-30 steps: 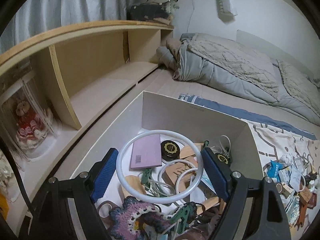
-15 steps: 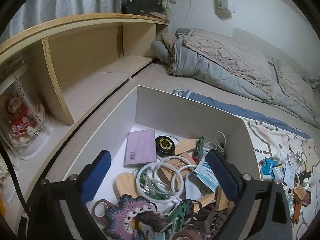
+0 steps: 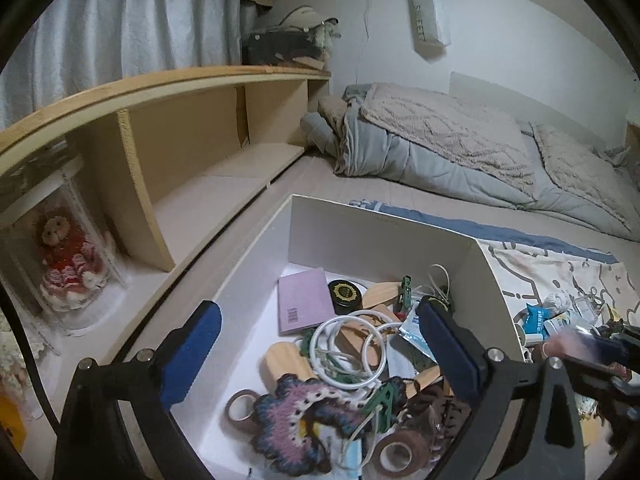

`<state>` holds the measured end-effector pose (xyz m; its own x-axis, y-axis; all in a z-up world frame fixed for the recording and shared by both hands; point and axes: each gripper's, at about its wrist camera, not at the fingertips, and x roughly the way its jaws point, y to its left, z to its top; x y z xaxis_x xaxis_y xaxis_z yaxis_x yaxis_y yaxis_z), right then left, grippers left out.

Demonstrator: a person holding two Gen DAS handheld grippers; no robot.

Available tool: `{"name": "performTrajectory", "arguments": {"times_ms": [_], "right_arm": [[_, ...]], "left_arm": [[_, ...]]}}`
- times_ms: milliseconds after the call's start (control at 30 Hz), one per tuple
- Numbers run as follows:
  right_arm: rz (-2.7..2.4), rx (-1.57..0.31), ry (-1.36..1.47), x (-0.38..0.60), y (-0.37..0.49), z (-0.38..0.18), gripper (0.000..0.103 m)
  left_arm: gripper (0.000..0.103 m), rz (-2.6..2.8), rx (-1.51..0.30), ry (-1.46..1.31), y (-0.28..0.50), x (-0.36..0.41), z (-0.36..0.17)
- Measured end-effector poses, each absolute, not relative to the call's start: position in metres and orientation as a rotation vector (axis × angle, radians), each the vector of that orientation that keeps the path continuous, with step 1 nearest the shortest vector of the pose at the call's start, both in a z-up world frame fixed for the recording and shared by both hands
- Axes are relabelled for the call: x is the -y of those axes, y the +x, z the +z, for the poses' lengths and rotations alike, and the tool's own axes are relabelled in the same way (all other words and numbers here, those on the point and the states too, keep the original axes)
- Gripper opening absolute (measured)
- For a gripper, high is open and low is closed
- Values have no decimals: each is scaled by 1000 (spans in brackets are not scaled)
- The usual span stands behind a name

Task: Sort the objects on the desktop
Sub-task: 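Drop the white ring into the white box with the left tool while the right tool lowers the bead bag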

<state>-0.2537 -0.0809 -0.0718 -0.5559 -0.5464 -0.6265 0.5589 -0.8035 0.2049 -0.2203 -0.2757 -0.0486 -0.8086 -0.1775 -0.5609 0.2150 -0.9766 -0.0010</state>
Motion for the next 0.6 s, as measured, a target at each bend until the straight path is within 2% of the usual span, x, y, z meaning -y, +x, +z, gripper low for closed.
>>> {"name": "performTrajectory", "arguments": {"times_ms": [133, 433, 600], "right_arm": [[-2296, -24, 972, 102, -268, -78, 33], [-2193, 104, 1154, 151, -307, -97, 33], [-2183, 65, 1211, 181, -326, -105, 33]], "left_arm": [[100, -2806, -105, 820, -200, 285, -42], [100, -2773, -83, 734, -155, 312, -27], [100, -2760, -64, 706, -134, 321, -24]]}}
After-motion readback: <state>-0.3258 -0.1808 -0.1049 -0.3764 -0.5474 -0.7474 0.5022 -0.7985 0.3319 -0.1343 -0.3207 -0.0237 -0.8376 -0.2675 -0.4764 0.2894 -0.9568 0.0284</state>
